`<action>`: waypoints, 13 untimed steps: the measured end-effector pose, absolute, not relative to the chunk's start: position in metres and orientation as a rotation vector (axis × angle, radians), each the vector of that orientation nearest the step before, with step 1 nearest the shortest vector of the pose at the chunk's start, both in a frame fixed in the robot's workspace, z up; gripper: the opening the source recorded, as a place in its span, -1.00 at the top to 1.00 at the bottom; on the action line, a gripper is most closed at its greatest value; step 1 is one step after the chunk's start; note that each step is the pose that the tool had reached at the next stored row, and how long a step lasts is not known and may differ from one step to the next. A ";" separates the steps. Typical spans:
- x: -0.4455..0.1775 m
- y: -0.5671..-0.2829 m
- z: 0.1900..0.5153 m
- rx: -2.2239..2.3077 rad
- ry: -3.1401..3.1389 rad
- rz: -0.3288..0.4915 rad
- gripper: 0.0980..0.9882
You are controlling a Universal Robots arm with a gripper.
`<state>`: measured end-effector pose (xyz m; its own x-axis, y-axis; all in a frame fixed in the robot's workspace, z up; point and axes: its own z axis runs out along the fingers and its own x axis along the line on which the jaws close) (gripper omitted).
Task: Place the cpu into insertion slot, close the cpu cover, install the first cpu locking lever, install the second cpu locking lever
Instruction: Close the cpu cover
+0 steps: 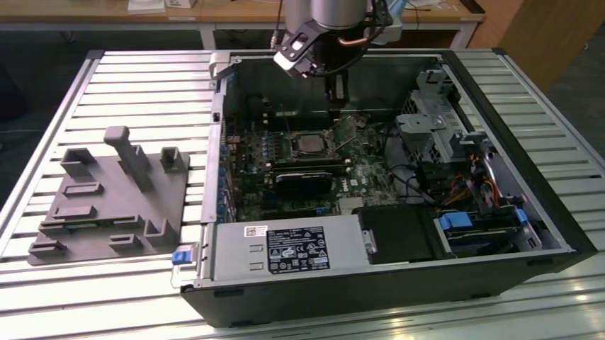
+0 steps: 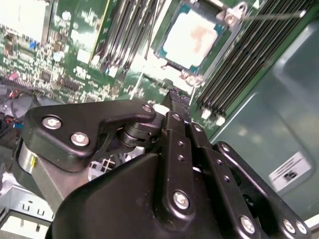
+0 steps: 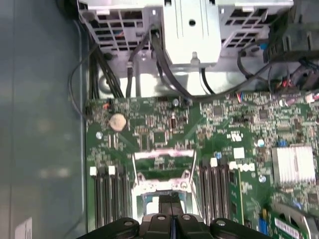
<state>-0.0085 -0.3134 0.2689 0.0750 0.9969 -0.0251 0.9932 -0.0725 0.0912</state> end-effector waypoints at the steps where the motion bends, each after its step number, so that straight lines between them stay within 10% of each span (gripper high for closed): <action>1: -0.006 -0.313 0.269 2.240 2.080 0.067 0.98; 13: 0.032 -0.312 0.269 2.241 2.081 0.065 0.98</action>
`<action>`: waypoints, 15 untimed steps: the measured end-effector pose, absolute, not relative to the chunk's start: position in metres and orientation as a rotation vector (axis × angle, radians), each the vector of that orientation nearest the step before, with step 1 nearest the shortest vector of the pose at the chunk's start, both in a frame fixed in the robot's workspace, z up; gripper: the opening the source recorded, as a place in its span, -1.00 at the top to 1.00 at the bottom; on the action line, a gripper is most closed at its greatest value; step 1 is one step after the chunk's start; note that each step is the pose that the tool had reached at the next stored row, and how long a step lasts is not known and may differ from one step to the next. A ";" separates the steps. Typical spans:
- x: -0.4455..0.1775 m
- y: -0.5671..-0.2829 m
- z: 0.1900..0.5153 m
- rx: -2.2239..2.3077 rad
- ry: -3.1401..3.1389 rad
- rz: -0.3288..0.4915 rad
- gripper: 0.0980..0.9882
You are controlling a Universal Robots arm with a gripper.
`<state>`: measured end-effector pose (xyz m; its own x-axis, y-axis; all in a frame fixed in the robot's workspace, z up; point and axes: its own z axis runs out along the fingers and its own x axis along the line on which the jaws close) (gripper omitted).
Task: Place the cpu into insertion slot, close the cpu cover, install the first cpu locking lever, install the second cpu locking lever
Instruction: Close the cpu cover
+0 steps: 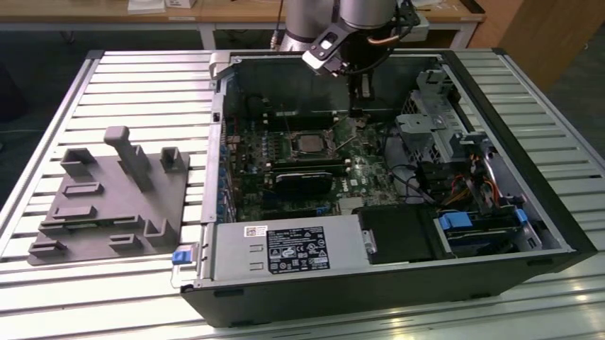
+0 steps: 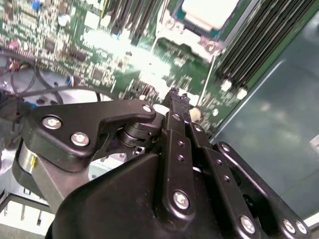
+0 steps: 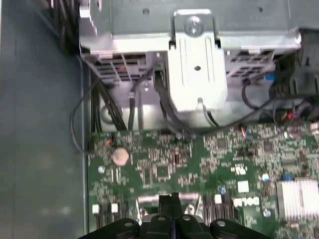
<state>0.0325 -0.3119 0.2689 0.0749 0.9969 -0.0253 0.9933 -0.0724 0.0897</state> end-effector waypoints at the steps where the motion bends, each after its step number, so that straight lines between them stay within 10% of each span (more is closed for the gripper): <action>1: 0.036 -0.312 0.269 2.241 2.081 0.065 0.98; 15: 0.059 -0.312 0.256 2.254 2.094 0.035 0.98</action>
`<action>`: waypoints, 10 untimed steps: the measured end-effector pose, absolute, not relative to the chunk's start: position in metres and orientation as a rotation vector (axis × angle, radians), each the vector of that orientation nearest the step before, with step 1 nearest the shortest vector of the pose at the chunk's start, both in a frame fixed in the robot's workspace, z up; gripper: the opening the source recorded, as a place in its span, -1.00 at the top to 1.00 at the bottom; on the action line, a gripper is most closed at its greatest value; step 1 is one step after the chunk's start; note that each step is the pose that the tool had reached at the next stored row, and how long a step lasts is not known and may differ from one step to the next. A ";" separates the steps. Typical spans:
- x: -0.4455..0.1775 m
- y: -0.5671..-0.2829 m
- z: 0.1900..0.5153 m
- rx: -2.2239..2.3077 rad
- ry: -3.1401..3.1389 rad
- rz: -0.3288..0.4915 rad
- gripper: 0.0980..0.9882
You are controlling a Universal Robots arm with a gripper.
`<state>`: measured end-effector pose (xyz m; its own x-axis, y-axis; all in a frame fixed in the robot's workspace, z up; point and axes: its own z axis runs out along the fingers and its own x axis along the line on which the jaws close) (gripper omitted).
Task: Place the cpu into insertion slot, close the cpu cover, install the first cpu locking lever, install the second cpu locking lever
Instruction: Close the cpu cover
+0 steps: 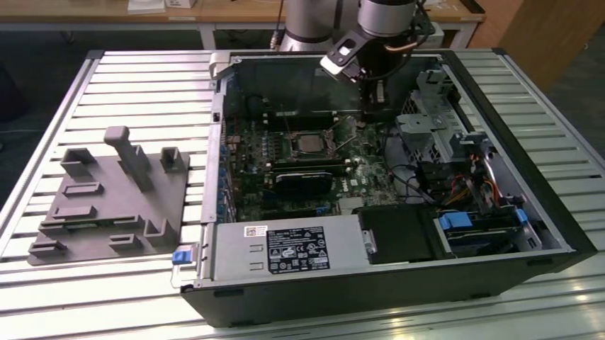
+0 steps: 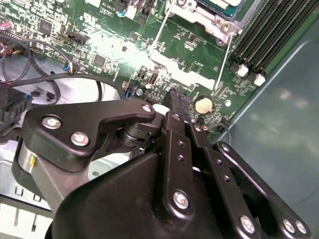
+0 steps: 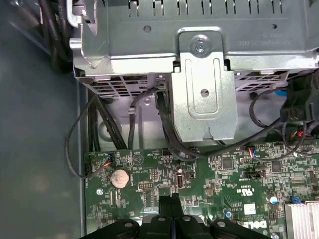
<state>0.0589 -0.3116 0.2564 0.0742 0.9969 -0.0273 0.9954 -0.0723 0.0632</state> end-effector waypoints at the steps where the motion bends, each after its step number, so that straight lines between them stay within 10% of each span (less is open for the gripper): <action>1: 0.060 -0.312 0.255 2.255 2.096 0.032 0.98; 10: 0.064 -0.312 0.239 2.267 2.107 0.006 0.98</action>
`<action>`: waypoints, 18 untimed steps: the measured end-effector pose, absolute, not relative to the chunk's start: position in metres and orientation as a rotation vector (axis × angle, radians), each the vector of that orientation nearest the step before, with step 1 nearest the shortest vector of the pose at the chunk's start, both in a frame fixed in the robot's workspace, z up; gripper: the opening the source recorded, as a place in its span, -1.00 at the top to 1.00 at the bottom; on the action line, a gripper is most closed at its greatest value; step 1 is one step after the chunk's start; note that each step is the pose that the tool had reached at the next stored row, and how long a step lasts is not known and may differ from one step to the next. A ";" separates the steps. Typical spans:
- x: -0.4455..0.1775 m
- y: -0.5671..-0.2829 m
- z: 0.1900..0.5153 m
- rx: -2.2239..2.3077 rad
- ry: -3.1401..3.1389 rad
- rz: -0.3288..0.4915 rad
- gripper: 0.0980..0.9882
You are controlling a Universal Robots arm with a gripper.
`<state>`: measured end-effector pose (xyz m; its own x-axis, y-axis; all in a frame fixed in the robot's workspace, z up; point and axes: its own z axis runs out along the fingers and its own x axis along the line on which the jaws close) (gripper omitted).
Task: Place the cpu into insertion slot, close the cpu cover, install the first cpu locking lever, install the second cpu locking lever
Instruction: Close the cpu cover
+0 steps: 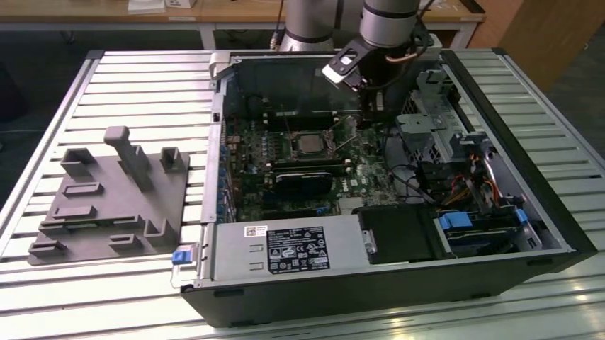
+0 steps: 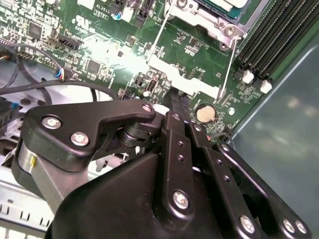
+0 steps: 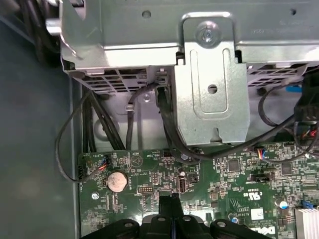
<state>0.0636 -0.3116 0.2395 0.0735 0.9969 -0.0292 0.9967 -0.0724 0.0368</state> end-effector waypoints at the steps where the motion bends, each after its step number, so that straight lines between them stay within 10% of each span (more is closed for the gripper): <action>1: 0.064 -0.312 0.238 2.268 2.108 0.002 0.98; 18: 0.055 -0.312 0.234 2.274 2.114 -0.009 0.98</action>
<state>0.0554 -0.3116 0.2343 0.0731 0.9969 -0.0297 0.9971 -0.0724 0.0233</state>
